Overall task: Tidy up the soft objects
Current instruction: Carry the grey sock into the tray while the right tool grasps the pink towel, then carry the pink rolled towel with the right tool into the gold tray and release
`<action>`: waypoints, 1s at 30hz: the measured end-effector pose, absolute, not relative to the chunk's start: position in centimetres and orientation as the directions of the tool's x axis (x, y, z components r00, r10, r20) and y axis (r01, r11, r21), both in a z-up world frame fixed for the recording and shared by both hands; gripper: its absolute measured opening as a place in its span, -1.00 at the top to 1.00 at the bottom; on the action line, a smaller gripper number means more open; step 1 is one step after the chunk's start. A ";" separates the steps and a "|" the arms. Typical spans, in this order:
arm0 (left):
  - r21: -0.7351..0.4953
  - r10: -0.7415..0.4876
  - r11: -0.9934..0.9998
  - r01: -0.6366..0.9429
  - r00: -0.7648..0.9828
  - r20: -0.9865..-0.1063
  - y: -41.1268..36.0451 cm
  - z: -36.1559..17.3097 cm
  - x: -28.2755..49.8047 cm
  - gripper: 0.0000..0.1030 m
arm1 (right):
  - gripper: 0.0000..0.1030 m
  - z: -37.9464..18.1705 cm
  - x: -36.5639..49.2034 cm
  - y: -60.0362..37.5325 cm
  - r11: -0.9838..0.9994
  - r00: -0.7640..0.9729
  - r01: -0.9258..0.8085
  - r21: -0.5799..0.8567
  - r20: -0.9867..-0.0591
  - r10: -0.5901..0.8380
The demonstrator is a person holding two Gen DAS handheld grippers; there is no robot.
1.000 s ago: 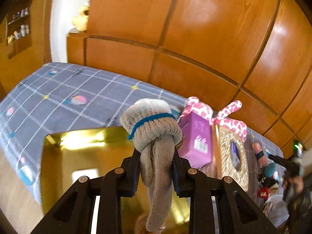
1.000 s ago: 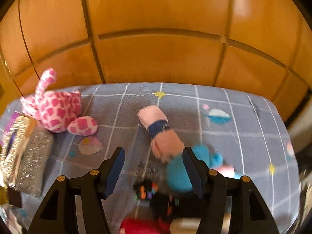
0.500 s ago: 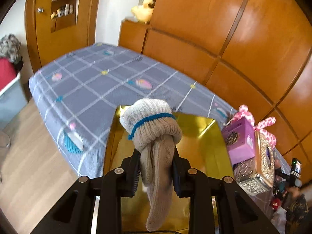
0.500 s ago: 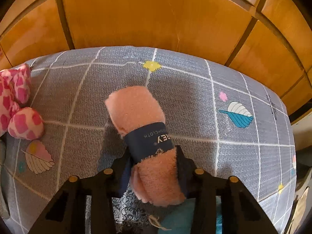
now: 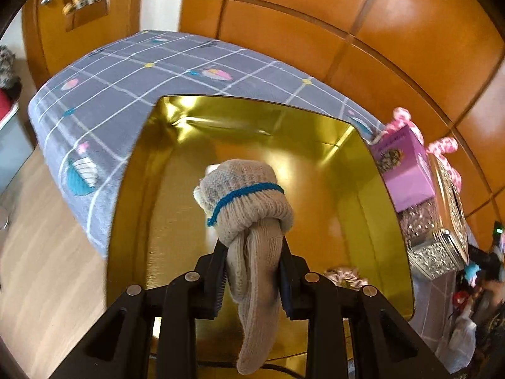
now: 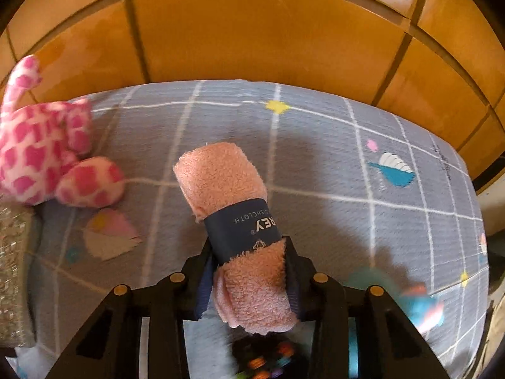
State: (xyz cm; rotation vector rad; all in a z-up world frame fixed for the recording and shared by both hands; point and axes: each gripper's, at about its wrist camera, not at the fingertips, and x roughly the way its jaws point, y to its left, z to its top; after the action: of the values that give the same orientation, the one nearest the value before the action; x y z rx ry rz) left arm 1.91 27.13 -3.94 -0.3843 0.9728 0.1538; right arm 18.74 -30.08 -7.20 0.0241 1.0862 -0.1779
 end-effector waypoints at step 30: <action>-0.043 0.124 0.969 -0.242 0.634 -0.763 21.2 -3.1 4.4 -0.77 | 0.27 -7.6 3.6 -16.2 0.964 0.353 -0.240 0.117 -0.914 0.199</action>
State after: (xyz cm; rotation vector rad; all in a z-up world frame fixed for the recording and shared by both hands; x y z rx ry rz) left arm 4.40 21.19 -3.05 -0.1467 0.8592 0.2102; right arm 3.56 -16.23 -7.58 -0.0391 1.1760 0.2836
